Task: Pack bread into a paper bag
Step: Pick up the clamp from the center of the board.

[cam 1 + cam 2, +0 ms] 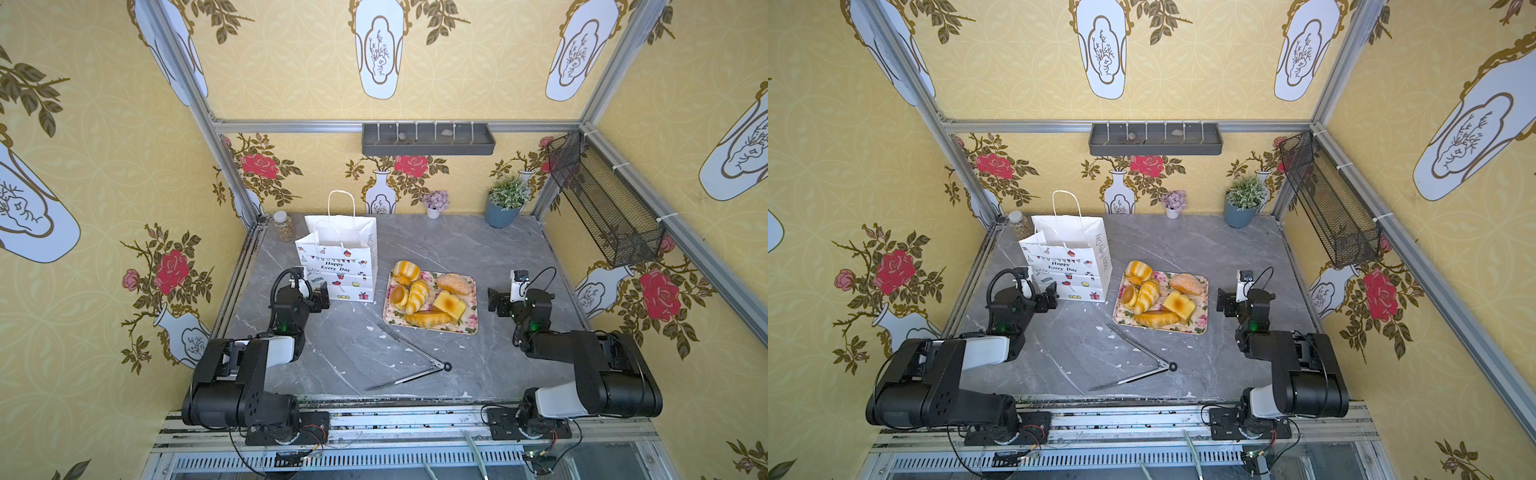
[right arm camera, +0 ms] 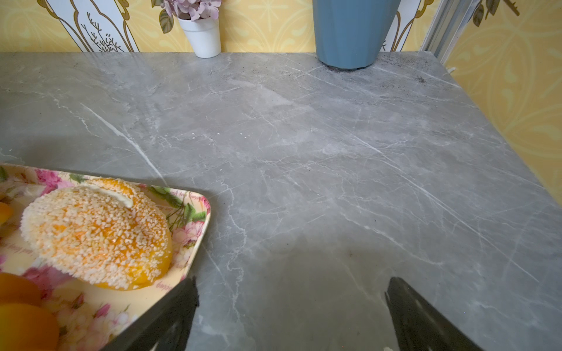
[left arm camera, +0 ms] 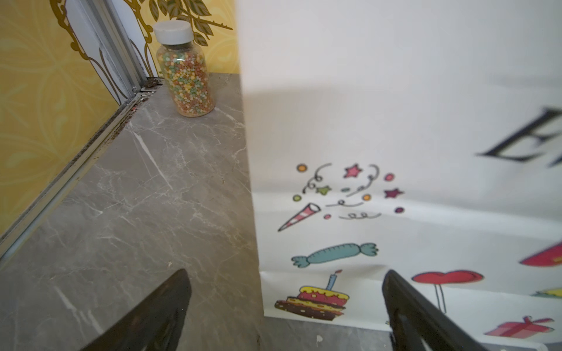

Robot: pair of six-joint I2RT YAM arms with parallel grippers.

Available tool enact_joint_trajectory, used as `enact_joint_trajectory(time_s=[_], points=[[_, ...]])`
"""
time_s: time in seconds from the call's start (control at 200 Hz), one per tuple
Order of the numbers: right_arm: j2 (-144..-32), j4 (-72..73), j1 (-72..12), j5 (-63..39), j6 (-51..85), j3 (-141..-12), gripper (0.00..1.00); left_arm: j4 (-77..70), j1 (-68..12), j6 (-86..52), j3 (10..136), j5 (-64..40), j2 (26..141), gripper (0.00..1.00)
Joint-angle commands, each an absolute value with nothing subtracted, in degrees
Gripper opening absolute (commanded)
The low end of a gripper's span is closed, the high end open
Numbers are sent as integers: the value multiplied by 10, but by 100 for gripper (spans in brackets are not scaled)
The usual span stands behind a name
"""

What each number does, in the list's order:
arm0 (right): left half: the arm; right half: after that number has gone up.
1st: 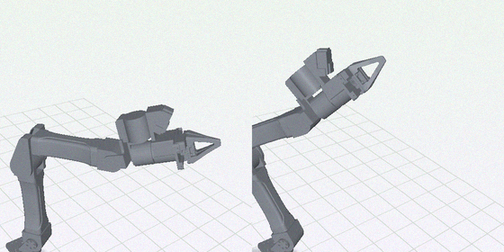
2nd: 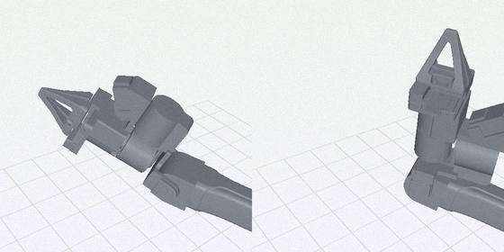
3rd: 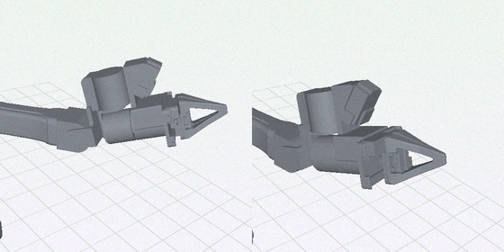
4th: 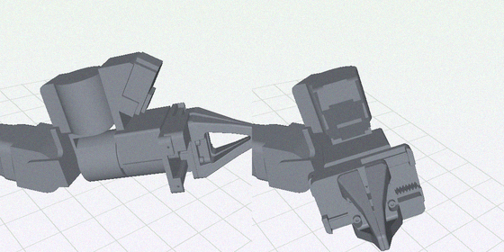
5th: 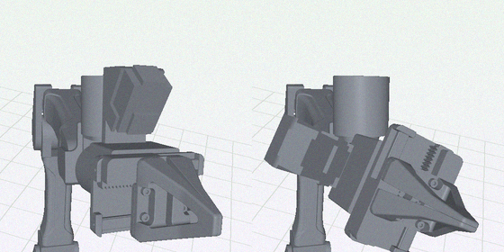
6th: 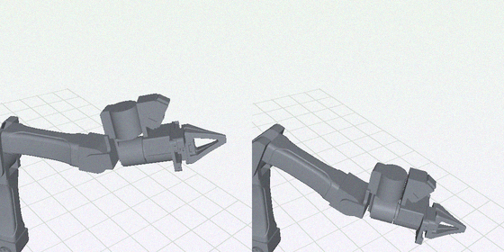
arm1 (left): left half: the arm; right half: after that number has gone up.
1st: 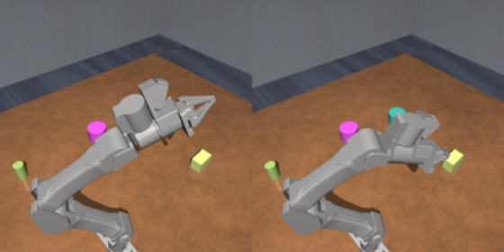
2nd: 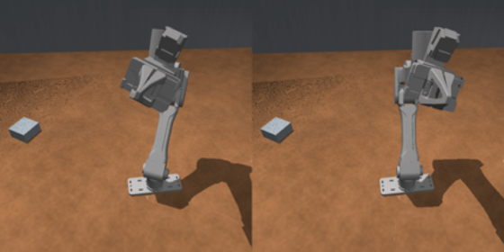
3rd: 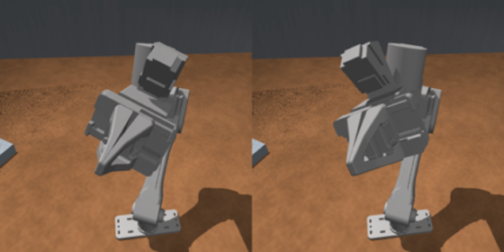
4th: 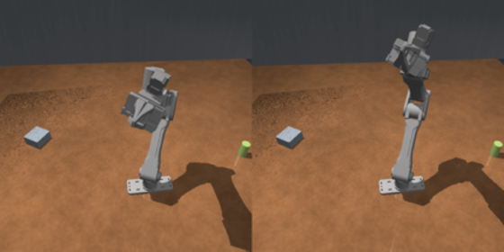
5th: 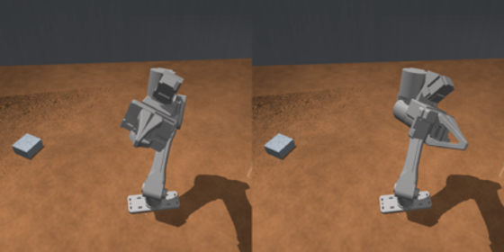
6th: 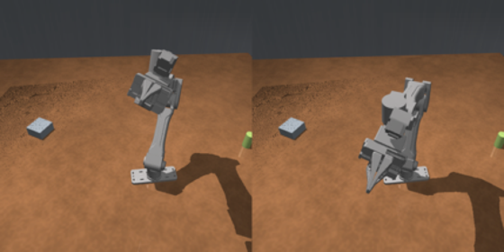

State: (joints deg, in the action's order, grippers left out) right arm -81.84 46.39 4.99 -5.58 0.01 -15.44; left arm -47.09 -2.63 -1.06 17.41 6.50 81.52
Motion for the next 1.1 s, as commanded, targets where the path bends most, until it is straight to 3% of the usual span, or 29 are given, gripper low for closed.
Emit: enact_joint_trajectory(time_s=[0.0,0.37,0.44,0.545,0.655,0.755,0.86,1.005,1.095], points=[[-817,472,49,-58,4,-155,98,-485,-25,-13,171,74,814,99],[-817,472,47,-54,2,-156,98,-484,-25,-12,172,74,815,99],[-807,457,35,2,12,-160,98,-483,-26,-12,173,74,815,99],[-752,287,2,154,39,-229,98,-483,-25,-12,173,74,815,99],[-684,130,-17,181,51,-299,98,-483,-25,-12,173,74,815,99],[-601,30,-28,138,64,-335,98,-483,-25,-12,172,74,816,99],[-541,-43,-25,1,109,-360,98,-483,-25,-12,173,75,815,99],[-529,-137,-27,-71,222,-400,98,-483,-25,-12,172,74,815,99],[-550,-197,-29,-139,197,-433,98,-483,-25,-12,173,74,815,99]])
